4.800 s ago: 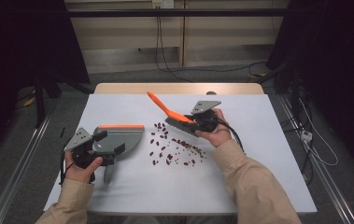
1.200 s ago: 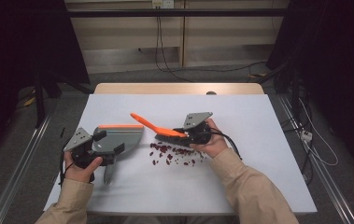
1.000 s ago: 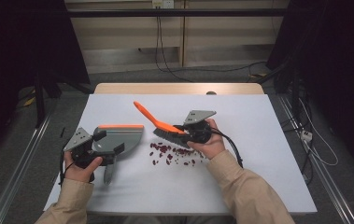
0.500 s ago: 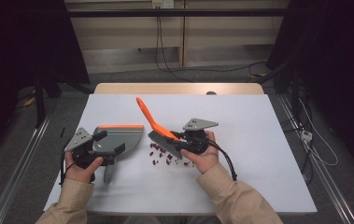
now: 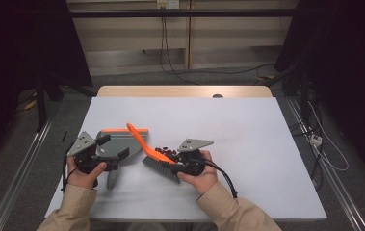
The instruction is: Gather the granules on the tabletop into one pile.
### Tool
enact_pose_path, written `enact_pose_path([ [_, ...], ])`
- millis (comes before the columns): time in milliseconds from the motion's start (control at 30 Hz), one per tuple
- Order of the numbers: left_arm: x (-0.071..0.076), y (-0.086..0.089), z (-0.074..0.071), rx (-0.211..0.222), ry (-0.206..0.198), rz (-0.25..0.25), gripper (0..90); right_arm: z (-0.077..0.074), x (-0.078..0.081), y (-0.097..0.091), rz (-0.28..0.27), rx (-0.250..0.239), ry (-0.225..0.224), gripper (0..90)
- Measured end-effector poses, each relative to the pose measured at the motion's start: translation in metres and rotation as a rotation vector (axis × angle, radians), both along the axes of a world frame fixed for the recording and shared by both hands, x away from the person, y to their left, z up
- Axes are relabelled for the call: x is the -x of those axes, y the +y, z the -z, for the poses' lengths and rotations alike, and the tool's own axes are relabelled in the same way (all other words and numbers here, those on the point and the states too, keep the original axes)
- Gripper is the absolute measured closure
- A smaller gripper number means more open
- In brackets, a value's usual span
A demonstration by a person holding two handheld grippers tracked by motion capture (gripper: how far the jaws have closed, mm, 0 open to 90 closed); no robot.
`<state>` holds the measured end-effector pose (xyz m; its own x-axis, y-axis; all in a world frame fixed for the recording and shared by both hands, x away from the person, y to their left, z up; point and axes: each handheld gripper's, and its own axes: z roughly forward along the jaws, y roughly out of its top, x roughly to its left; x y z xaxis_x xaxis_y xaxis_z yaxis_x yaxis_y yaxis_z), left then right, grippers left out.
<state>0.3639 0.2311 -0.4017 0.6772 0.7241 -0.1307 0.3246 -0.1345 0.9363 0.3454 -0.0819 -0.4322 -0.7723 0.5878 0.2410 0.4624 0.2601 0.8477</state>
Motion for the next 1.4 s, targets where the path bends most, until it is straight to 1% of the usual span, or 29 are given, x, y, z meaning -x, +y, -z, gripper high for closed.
enact_pose_path([
  [33, 0.0, 0.0, 0.0, -0.001, 0.0, 0.001, 5.6, 0.001, 0.0, 0.0, 0.009, 0.0, -0.005, 71.3],
  [100, 0.0, 0.0, 0.0, -0.003, 0.0, 0.0, 5.6, 0.0, -0.002, -0.001, 0.033, 0.021, -0.005, 71.3],
  [267, 0.0, -0.001, 0.0, -0.005, -0.001, 0.002, 5.7, 0.002, -0.005, -0.01, 0.087, 0.017, 0.022, 71.3],
  [433, 0.0, -0.001, 0.0, -0.005, -0.002, 0.003, 5.7, 0.002, -0.005, -0.019, 0.119, 0.019, 0.022, 71.2],
  [467, 0.0, -0.001, 0.0, -0.008, -0.004, 0.005, 5.7, 0.002, -0.005, -0.021, 0.122, 0.026, 0.021, 71.2],
  [567, 0.0, -0.001, 0.0, -0.016, -0.005, 0.008, 5.7, 0.002, -0.005, -0.025, 0.134, 0.023, 0.022, 71.1],
  [667, 0.001, -0.002, 0.0, -0.01, -0.003, 0.006, 5.7, 0.002, -0.005, -0.031, 0.148, 0.028, 0.024, 71.1],
  [800, 0.0, -0.002, 0.0, -0.019, -0.003, 0.007, 5.7, 0.002, -0.004, -0.041, 0.172, 0.03, 0.029, 71.1],
  [1000, 0.0, -0.004, 0.001, -0.017, -0.003, 0.013, 5.8, 0.002, -0.003, -0.053, 0.202, 0.038, 0.03, 71.0],
  [1167, 0.0, -0.005, 0.0, -0.019, -0.006, 0.018, 5.8, 0.002, -0.002, -0.058, 0.218, 0.037, 0.032, 71.0],
  [1267, 0.0, -0.004, 0.0, -0.011, -0.006, 0.015, 5.8, 0.002, -0.001, -0.061, 0.223, 0.037, 0.032, 71.0],
  [1400, 0.0, -0.005, 0.0, -0.016, -0.007, 0.015, 5.9, 0.002, 0.0, -0.065, 0.235, 0.035, 0.031, 71.0],
])
